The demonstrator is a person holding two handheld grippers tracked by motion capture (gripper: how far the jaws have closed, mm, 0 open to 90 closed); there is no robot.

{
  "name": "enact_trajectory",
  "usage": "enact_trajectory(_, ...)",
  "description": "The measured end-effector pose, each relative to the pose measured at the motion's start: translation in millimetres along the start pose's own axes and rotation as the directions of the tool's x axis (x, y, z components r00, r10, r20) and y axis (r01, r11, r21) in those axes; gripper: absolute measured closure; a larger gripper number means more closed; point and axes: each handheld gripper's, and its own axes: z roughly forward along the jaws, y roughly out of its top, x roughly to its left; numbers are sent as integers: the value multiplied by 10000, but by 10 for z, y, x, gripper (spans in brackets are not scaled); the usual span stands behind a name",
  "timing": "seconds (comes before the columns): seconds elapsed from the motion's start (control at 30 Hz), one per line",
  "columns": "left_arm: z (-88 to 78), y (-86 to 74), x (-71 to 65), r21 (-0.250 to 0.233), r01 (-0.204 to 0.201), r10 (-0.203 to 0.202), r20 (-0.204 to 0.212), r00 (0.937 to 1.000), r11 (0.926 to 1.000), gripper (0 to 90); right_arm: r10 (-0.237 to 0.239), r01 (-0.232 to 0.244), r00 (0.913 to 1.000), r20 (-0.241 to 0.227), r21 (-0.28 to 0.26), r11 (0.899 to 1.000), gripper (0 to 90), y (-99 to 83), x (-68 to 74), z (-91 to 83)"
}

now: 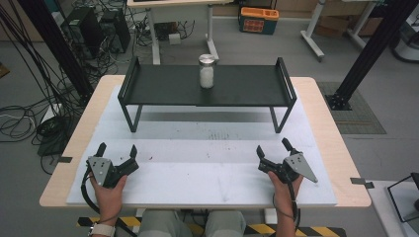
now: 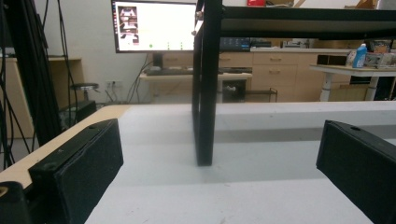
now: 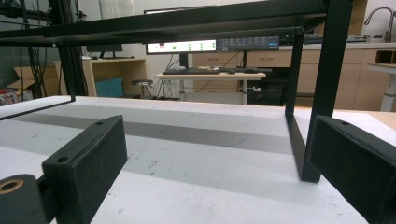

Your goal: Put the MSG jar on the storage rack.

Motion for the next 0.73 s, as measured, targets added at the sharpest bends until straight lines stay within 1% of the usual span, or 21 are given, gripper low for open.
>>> enact_trajectory(0.73,-1,-6,0,-32,19,-19,-5,10000,10000,8,8,-8,10000,-10,-36,10000,44,-6,-3,-2)
